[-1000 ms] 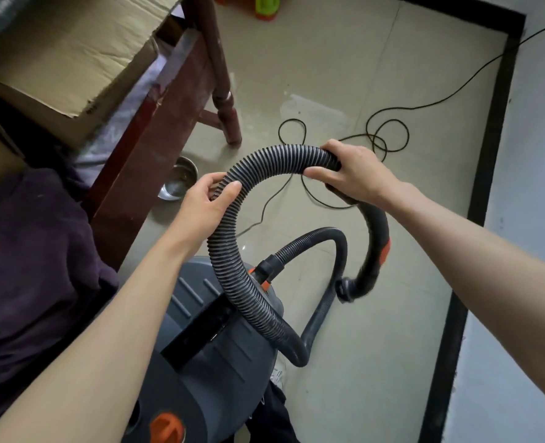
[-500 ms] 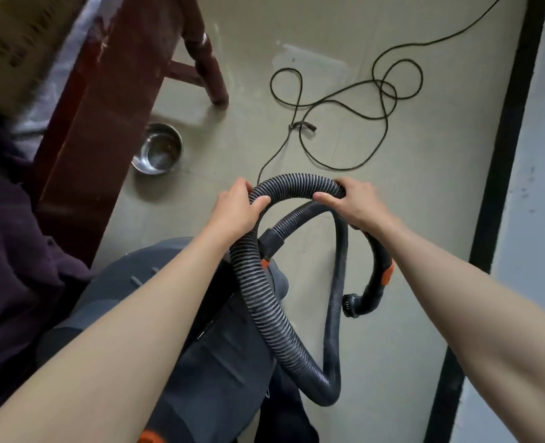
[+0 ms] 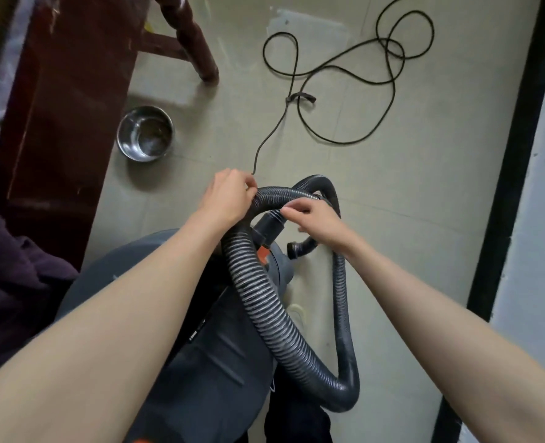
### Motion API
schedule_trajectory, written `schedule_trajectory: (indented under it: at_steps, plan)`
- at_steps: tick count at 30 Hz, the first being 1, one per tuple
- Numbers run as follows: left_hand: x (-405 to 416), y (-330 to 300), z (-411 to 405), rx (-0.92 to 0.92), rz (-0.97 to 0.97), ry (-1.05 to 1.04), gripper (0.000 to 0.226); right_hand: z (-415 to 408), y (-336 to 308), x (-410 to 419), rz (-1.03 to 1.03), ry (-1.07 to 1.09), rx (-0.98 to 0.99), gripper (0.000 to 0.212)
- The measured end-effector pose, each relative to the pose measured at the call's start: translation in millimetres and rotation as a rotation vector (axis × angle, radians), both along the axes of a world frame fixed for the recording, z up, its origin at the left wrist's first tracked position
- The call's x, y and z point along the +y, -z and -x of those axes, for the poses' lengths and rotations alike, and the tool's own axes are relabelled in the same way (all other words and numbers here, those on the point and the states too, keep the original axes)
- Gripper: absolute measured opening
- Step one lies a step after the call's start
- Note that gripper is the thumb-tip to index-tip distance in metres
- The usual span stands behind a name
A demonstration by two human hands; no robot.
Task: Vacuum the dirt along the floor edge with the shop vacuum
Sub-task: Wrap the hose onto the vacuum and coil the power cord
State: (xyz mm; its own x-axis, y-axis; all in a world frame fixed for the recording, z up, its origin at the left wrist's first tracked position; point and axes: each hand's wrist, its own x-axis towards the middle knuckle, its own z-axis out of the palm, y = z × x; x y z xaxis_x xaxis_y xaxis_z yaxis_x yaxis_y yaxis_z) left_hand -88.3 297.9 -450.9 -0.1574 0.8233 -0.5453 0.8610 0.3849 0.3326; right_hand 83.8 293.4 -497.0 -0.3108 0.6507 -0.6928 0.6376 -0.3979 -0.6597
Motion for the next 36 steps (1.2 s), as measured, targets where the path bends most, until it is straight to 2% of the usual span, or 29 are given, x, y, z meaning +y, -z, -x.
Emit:
schedule_trajectory:
  at_steps: [3,7,12,15,20,25,28,31,36]
  plan:
    - [-1.8,-5.5,0.9,-0.038,0.004,-0.009,0.023,6.6,-34.0,-16.5,0.174,0.105,0.227,0.016]
    - [-12.8,-23.2,1.3,-0.161,-0.03,0.026,0.024,16.0,-76.9,-30.5,0.25,0.058,0.361,0.026]
    - [-31.6,-37.2,7.0,-0.24,-0.038,0.121,0.025,12.4,-102.0,-46.3,0.183,-0.116,0.26,0.043]
    - [-38.7,-40.5,14.4,-0.217,-0.015,0.172,0.03,15.5,-104.3,-51.5,0.169,-0.161,0.267,0.04]
    - [-50.8,-48.5,25.5,-0.246,-0.019,0.122,0.04,26.5,-98.3,-45.4,0.074,-0.135,0.242,0.027]
    - [-60.0,-49.2,35.6,-0.261,0.045,0.113,0.058,42.5,-88.8,-32.1,0.065,0.008,0.224,0.032]
    - [-62.3,-44.3,45.9,-0.173,0.145,0.138,0.068,55.0,-87.4,-28.8,0.02,-0.032,0.168,0.042]
    - [-59.7,-44.2,46.0,-0.119,0.159,0.153,0.073,59.1,-82.8,-25.7,-0.015,-0.136,0.115,0.047]
    - [-56.6,-46.2,41.4,-0.171,0.158,0.146,0.088,41.1,-82.4,-35.7,0.066,-0.165,0.101,0.051]
